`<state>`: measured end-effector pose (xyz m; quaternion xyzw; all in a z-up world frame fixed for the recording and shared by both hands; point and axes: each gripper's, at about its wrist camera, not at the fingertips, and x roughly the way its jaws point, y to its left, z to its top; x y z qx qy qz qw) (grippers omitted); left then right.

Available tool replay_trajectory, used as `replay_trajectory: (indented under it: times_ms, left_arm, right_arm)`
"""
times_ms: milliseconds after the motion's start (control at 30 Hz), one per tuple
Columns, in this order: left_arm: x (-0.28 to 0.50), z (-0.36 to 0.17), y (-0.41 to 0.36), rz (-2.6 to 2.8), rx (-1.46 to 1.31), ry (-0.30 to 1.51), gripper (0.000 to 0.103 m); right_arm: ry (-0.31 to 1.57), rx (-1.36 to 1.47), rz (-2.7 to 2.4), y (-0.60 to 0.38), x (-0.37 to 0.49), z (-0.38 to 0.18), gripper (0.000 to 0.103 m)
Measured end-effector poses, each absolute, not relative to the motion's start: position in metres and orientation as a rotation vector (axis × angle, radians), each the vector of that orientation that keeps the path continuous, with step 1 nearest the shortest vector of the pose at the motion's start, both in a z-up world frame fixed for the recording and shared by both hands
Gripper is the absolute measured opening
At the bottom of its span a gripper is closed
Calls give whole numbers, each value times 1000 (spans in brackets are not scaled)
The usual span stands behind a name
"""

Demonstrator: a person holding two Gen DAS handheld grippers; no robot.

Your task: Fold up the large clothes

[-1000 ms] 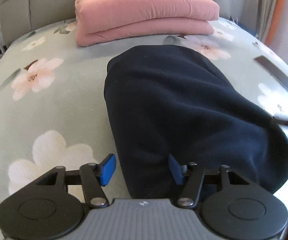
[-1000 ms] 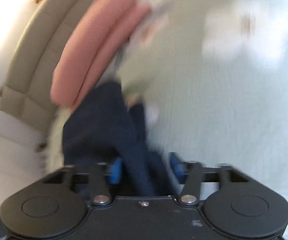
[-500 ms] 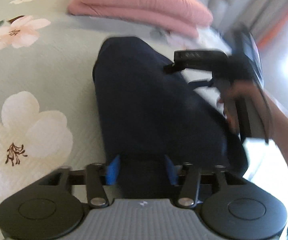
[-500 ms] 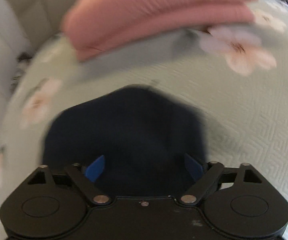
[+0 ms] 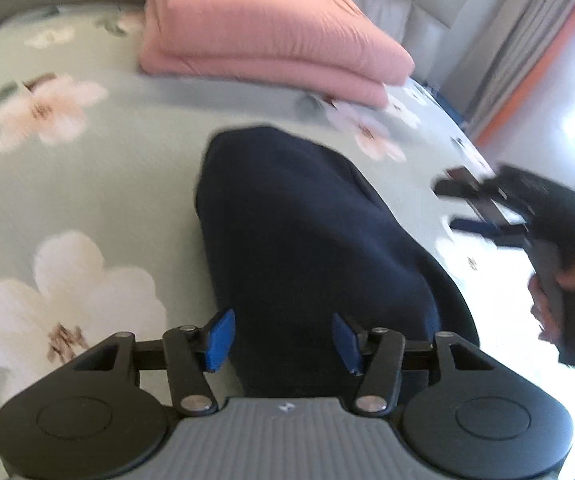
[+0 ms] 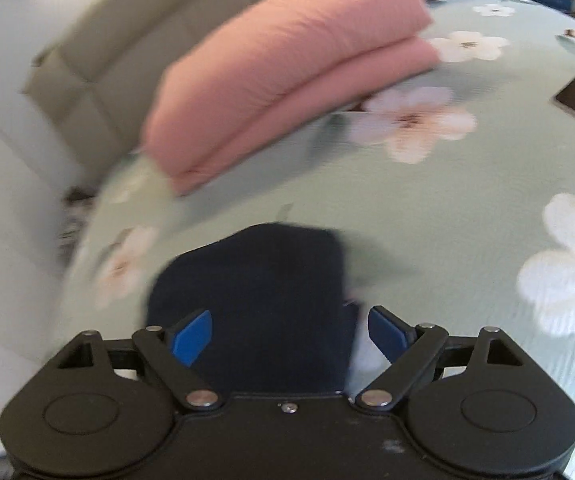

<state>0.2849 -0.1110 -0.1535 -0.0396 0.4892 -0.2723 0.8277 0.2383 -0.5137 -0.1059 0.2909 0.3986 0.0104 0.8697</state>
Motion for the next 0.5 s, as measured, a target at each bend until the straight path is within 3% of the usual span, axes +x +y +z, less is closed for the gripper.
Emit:
replay_trajectory:
  times_ms: [500]
  left_arm:
    - [322, -179, -126, -512, -80, 1112, 67]
  right_arm:
    - [1009, 721, 171, -525, 244, -192, 102]
